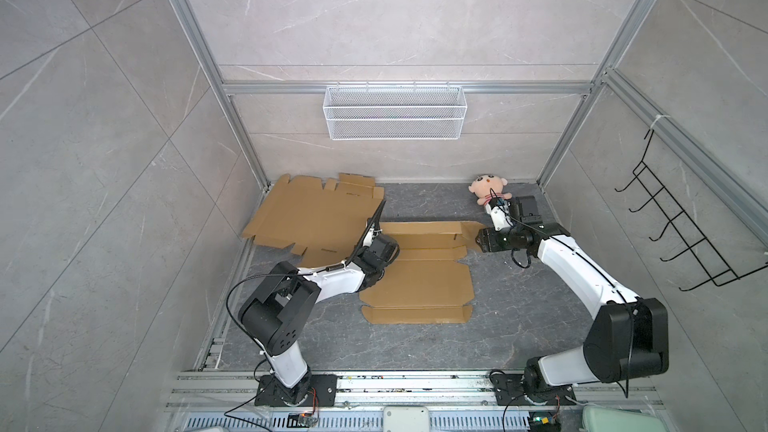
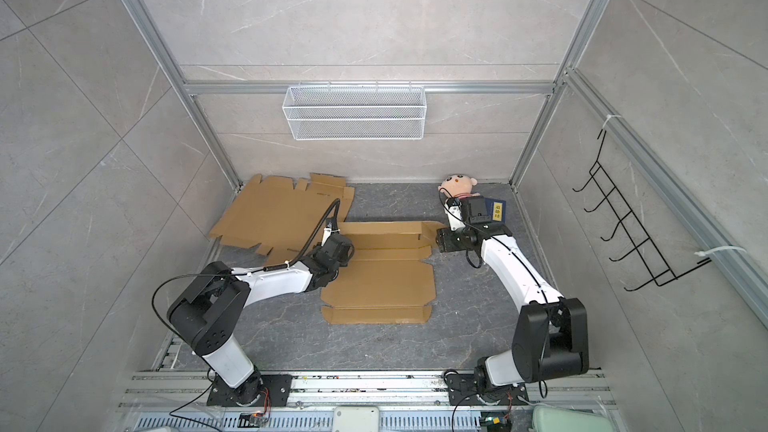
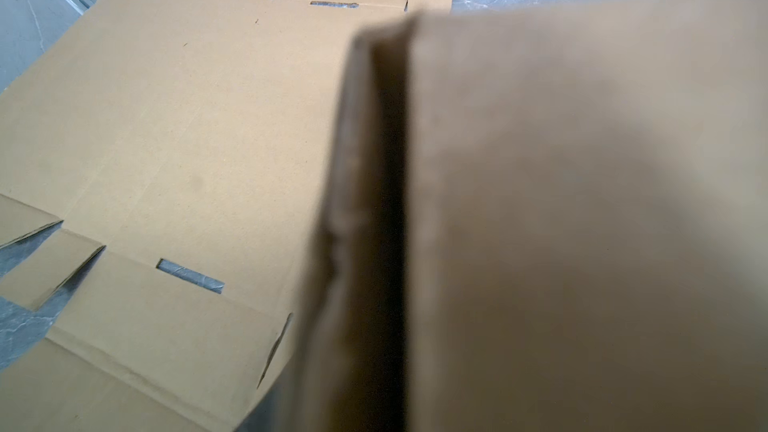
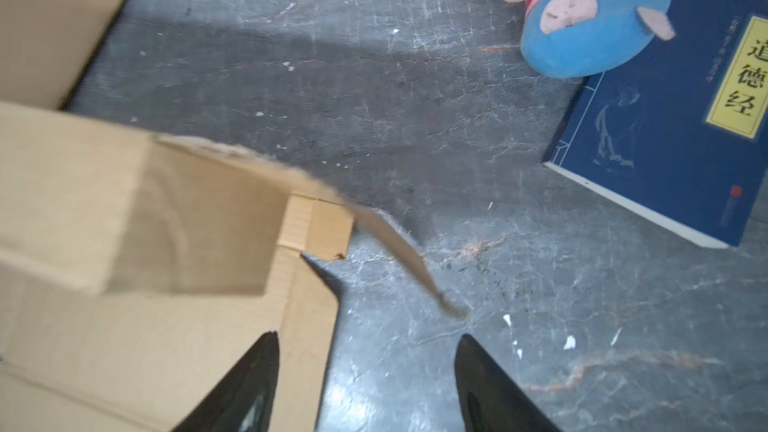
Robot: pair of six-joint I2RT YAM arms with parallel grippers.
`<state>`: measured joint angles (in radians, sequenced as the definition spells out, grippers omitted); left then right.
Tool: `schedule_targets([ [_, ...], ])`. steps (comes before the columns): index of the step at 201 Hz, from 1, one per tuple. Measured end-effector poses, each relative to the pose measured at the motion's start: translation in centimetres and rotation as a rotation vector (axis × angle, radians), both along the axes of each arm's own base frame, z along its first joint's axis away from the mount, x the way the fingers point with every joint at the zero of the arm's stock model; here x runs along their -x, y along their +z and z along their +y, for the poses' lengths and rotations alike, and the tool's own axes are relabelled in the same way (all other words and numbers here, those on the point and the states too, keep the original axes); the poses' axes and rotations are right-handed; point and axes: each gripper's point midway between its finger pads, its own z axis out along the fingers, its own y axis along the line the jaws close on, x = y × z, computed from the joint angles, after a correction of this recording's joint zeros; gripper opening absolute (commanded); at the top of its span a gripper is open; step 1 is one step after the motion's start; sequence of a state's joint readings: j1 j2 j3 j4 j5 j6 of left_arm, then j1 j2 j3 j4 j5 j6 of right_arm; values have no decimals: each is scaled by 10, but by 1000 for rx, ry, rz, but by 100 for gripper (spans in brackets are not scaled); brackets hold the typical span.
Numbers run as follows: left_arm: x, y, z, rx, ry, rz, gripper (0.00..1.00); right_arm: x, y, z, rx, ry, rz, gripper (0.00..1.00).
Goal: Fold the paper box
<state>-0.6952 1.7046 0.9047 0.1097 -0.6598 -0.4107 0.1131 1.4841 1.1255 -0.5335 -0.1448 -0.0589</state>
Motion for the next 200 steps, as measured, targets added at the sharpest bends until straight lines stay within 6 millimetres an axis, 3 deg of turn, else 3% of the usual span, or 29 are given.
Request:
schedule_targets([
  [38,0,14,6,7,-3,-11,51,-14,-13,-12,0,5,2,66],
  [73,-1,24,6,18,-24,-22,51,-25,-15,1,-36,83,-11,60],
  [119,-7,21,14,33,-21,-4,49,-25,-25,14,-92,148,8,53],
  [143,-8,20,15,36,-25,2,49,-26,-23,17,-103,164,-1,45],
  [177,-9,20,18,30,-26,5,50,-26,-24,19,-108,172,-3,26],
  [200,-10,19,20,31,-30,10,51,-27,-24,19,-105,175,-8,22],
])
